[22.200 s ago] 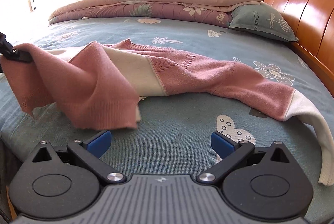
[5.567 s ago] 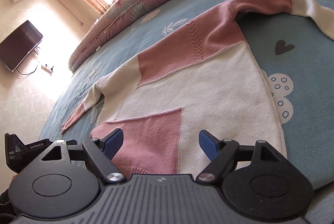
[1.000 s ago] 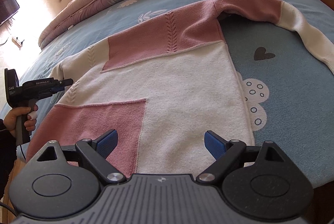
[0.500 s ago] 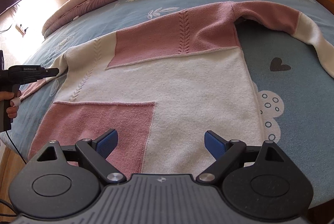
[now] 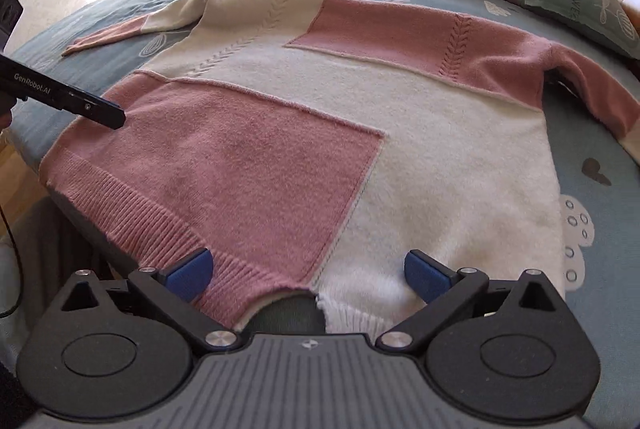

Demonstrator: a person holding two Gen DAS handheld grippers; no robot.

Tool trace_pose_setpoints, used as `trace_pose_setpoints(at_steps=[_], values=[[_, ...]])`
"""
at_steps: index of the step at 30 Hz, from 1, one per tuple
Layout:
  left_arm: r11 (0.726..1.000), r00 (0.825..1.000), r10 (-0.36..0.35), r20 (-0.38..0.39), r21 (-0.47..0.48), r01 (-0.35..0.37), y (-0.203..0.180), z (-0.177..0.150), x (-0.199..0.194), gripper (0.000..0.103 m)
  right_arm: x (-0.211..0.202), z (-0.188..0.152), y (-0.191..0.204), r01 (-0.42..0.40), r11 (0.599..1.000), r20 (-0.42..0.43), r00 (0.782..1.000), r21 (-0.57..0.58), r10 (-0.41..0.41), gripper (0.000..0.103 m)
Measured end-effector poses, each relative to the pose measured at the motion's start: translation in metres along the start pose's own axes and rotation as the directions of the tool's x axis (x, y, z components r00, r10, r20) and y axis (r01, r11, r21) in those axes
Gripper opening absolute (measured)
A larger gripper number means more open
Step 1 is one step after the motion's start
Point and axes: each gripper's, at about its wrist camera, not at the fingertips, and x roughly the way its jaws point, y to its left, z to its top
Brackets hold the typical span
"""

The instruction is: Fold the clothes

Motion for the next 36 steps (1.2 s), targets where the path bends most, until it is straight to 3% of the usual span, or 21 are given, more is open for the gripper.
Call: trace_pose_setpoints(at_steps=[2,4,6,7,11,14,15,18,22,26,29,31,33,36], values=[[1.000,0.999,0.017,-0.042,0.016,-0.016,-0.004,0.002,-0.008,0.041,-0.012,-0.001,-0.006,0.012,1.000,-0.025,1.000,0.013,-0.011,0.103],[0.998,0.999,0.039,0.010,0.047,-0.039,-0.011,0.018,-0.014,0.043,-0.021,0.007,-0.015,0.019,0.999,0.017,1.000,0.036,-0.019,0.103],[0.996,0.996,0.041,0.083,0.077,-0.047,-0.018,0.039,-0.011,0.058,-0.025,0.018,-0.026,0.036,0.997,0.063,0.997,0.061,-0.040,0.103],[0.995,0.993,0.044,0.108,0.082,-0.053,-0.021,0.048,-0.007,0.060,-0.019,0.024,-0.034,0.045,0.995,0.074,0.996,0.091,-0.052,0.103],[0.990,0.987,0.111,0.115,0.070,-0.120,-0.025,0.066,0.030,0.061,0.006,0.037,-0.065,0.075,0.973,0.081,0.992,0.216,-0.094,0.103],[0.984,0.984,0.171,0.057,0.037,-0.173,-0.018,0.049,0.045,0.061,0.014,0.018,-0.070,0.104,0.967,0.042,0.992,0.232,-0.117,0.103],[0.983,0.982,0.169,0.079,0.054,-0.174,-0.020,0.040,0.039,0.067,0.011,0.009,-0.068,0.115,0.970,0.049,0.991,0.215,-0.128,0.103],[0.973,0.977,0.207,0.045,0.095,-0.210,-0.030,0.019,0.025,0.074,-0.001,-0.014,-0.061,0.133,0.973,0.073,0.986,0.186,-0.149,0.103],[0.951,0.964,0.265,0.017,0.160,-0.264,-0.048,0.006,0.014,0.074,-0.005,-0.017,-0.057,0.152,0.974,0.073,0.983,0.171,-0.166,0.103],[0.954,0.971,0.229,0.065,0.182,-0.237,-0.063,0.014,0.020,0.078,0.003,0.005,-0.053,0.145,0.975,0.006,0.989,0.169,-0.148,0.103],[0.967,0.981,0.192,0.037,0.161,-0.195,-0.068,0.016,0.038,0.078,0.011,0.010,-0.046,0.134,0.979,0.007,0.991,0.153,-0.137,0.103],[0.964,0.976,0.214,0.030,0.157,-0.216,-0.072,0.007,0.041,0.081,0.012,0.009,-0.044,0.142,0.976,0.018,0.989,0.162,-0.147,0.103],[0.962,0.976,0.218,-0.002,0.166,-0.215,-0.077,-0.007,0.036,0.090,0.011,0.007,-0.044,0.145,0.974,0.026,0.988,0.175,-0.152,0.103],[0.971,0.985,0.164,-0.059,0.186,-0.150,-0.080,-0.019,0.020,0.092,0.009,0.001,-0.043,0.142,0.975,0.052,0.987,0.173,-0.153,0.103]])
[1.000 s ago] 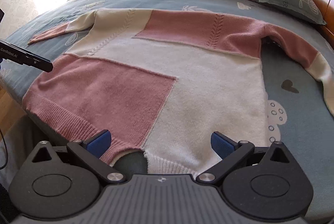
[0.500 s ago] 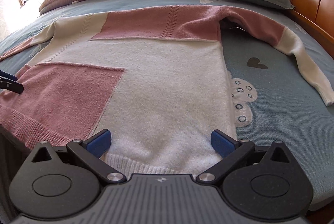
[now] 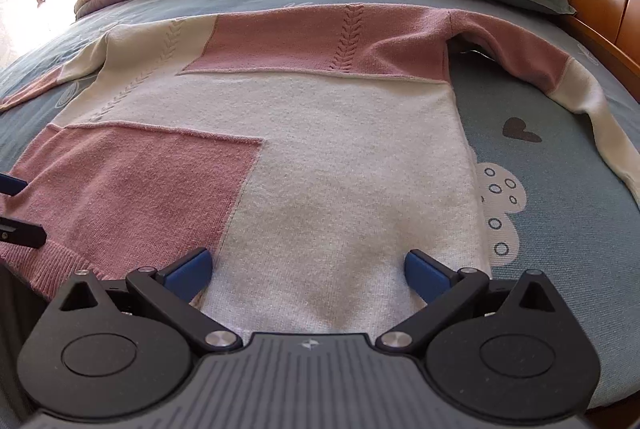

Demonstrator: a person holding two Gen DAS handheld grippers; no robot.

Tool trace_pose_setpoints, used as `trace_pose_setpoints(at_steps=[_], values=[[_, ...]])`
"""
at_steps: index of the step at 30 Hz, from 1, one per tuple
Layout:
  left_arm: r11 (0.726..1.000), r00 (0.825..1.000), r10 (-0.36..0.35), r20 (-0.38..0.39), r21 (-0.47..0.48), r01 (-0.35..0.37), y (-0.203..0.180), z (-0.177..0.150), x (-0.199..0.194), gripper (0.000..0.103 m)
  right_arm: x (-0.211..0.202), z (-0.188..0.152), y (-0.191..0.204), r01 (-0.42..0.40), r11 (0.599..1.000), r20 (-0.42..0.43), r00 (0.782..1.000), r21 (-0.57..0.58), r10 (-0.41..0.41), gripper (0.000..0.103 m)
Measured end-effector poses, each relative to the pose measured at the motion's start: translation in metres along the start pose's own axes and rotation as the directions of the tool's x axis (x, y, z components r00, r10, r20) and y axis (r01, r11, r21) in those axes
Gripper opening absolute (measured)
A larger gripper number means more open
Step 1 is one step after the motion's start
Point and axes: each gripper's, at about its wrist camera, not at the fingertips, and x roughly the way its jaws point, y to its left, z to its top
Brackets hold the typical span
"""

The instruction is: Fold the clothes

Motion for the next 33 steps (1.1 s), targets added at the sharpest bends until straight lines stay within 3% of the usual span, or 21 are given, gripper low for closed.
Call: trace_pose_setpoints(at_steps=[2,7,9,12,17,19,21,26,29,33], values=[[0.999,0.999,-0.045,0.016,-0.021,0.045,0.011,0.006,-0.011,0.092,0.000,0.000,0.000,0.000,1.000,0.002,1.000,0.002,0.000,0.103],[0.987,0.985,-0.029,0.172,-0.149,0.056,0.054,0.047,-0.015,0.092,0.000,0.000,0.000,0.005,1.000,0.004,1.000,0.006,-0.005,0.103],[0.976,0.985,-0.045,0.164,-0.204,0.078,0.070,0.062,0.003,0.092,-0.001,-0.001,0.000,0.007,1.000,0.008,1.000,0.008,-0.007,0.103],[0.974,0.995,0.024,0.096,-0.227,-0.002,0.084,0.069,0.033,0.090,-0.002,-0.002,0.000,0.009,1.000,0.006,1.000,0.008,-0.009,0.103],[0.977,0.989,0.034,0.141,-0.214,-0.003,0.072,0.066,0.005,0.091,-0.014,0.009,0.006,-0.008,1.000,-0.034,0.999,0.001,0.008,0.103],[0.985,0.986,0.039,0.164,-0.175,-0.009,0.063,0.063,-0.011,0.092,-0.022,0.021,0.022,-0.062,0.997,0.037,0.997,-0.053,0.064,0.103],[0.983,0.979,0.089,0.183,-0.175,-0.056,0.058,0.060,-0.026,0.094,-0.019,0.038,0.047,-0.140,0.982,0.058,0.987,-0.126,0.148,0.103],[0.960,0.950,0.208,0.233,-0.232,-0.154,0.059,0.051,-0.059,0.094,0.010,0.064,0.133,-0.240,0.904,0.084,0.954,-0.354,0.287,0.103],[0.951,0.938,0.250,0.240,-0.244,-0.191,0.063,0.041,-0.074,0.094,0.040,0.077,0.176,-0.289,0.872,0.022,0.946,-0.396,0.324,0.103],[0.941,0.933,0.281,0.226,-0.254,-0.222,0.067,0.029,-0.082,0.095,0.066,0.069,0.192,-0.264,0.894,-0.040,0.962,-0.363,0.268,0.103]])
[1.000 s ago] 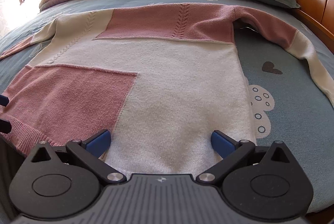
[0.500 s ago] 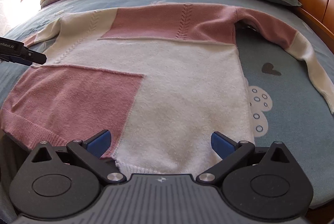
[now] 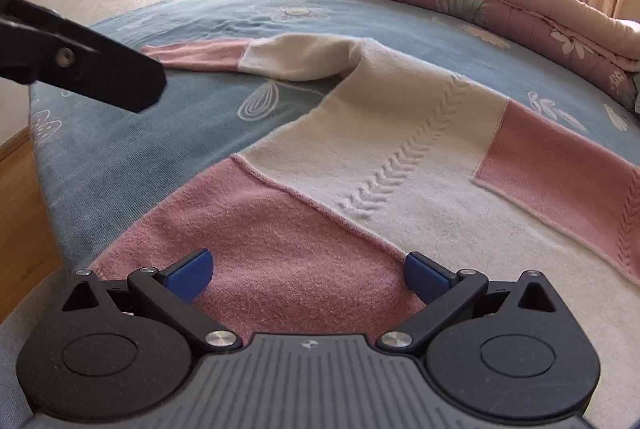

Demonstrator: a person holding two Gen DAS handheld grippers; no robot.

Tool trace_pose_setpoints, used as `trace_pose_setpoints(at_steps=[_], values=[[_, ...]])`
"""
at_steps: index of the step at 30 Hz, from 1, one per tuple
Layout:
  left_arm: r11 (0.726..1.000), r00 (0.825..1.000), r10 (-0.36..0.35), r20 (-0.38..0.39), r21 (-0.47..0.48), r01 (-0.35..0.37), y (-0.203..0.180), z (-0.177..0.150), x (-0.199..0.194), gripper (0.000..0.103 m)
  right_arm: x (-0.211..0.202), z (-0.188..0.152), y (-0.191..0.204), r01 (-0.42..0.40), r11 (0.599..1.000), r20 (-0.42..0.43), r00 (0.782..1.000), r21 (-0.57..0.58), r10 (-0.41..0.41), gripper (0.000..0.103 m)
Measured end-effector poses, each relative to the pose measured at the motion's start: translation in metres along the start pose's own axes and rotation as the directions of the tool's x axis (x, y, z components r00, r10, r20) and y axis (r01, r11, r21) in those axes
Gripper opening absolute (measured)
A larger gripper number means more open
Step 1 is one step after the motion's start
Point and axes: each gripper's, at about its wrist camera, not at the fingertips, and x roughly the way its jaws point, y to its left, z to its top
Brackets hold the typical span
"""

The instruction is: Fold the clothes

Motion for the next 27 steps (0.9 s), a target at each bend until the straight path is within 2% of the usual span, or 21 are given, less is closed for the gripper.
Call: trace_pose_setpoints(at_steps=[3,5,7,8,12,13,16,18,23,27], values=[[1.000,1.000,-0.015,-0.008,-0.005,0.015,0.002,-0.007,0.000,0.095,-0.021,-0.027,0.005,0.016,1.000,0.025,1.000,-0.027,-0.015,0.103],[1.000,1.000,-0.025,-0.018,-0.009,0.025,-0.002,-0.007,0.006,0.095,-0.040,-0.046,-0.004,-0.014,0.999,0.006,1.000,0.041,0.014,0.103],[0.999,0.999,-0.052,-0.016,-0.009,0.052,-0.010,-0.005,0.013,0.095,-0.058,-0.059,-0.007,-0.043,0.997,-0.027,0.999,0.058,0.045,0.103],[0.998,0.998,-0.069,-0.013,-0.006,0.069,-0.015,-0.004,0.016,0.095,-0.065,-0.059,-0.006,-0.056,0.997,-0.042,0.997,0.048,0.058,0.103],[0.991,0.991,-0.133,-0.003,0.018,0.133,-0.035,-0.003,0.020,0.095,-0.084,-0.048,-0.010,-0.091,0.989,0.005,0.996,0.115,0.091,0.103],[0.989,0.990,-0.144,-0.004,0.025,0.144,-0.038,-0.004,0.019,0.095,-0.082,-0.045,-0.012,-0.088,0.987,0.016,0.996,0.134,0.087,0.103],[0.988,0.989,-0.149,-0.015,0.027,0.150,-0.038,-0.010,0.016,0.095,-0.061,-0.053,-0.017,-0.035,0.978,-0.072,0.996,0.205,0.051,0.103],[0.989,0.989,-0.149,-0.024,0.018,0.150,-0.036,-0.014,0.015,0.095,-0.066,-0.064,-0.013,-0.025,0.981,-0.027,0.999,0.194,0.030,0.103],[0.989,0.988,-0.150,-0.033,-0.010,0.150,-0.033,-0.016,0.016,0.095,-0.068,-0.072,-0.003,0.019,0.991,-0.035,0.999,0.134,-0.014,0.103],[0.982,0.982,-0.188,-0.028,0.001,0.188,-0.039,-0.017,0.014,0.095,-0.072,-0.070,0.002,0.041,0.995,-0.059,0.998,0.095,-0.035,0.103]])
